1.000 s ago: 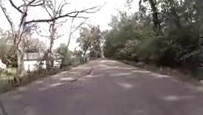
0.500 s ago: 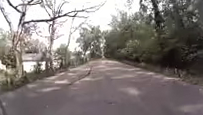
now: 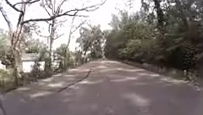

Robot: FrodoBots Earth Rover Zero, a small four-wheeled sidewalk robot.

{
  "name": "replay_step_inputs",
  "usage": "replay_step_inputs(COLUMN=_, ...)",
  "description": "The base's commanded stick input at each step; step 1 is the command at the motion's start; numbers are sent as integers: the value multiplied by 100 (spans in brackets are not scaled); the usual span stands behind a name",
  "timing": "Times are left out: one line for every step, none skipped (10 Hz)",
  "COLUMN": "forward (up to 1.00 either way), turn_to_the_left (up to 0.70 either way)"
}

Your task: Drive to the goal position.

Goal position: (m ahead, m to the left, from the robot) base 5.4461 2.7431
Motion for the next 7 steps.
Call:
replay_step_inputs(forward=70, turn_to_the_left=0)
replay_step_inputs(forward=70, turn_to_the_left=0)
replay_step_inputs(forward=70, turn_to_the_left=0)
replay_step_inputs(forward=70, turn_to_the_left=0)
replay_step_inputs(forward=70, turn_to_the_left=0)
replay_step_inputs(forward=70, turn_to_the_left=0)
replay_step_inputs(forward=70, turn_to_the_left=0)
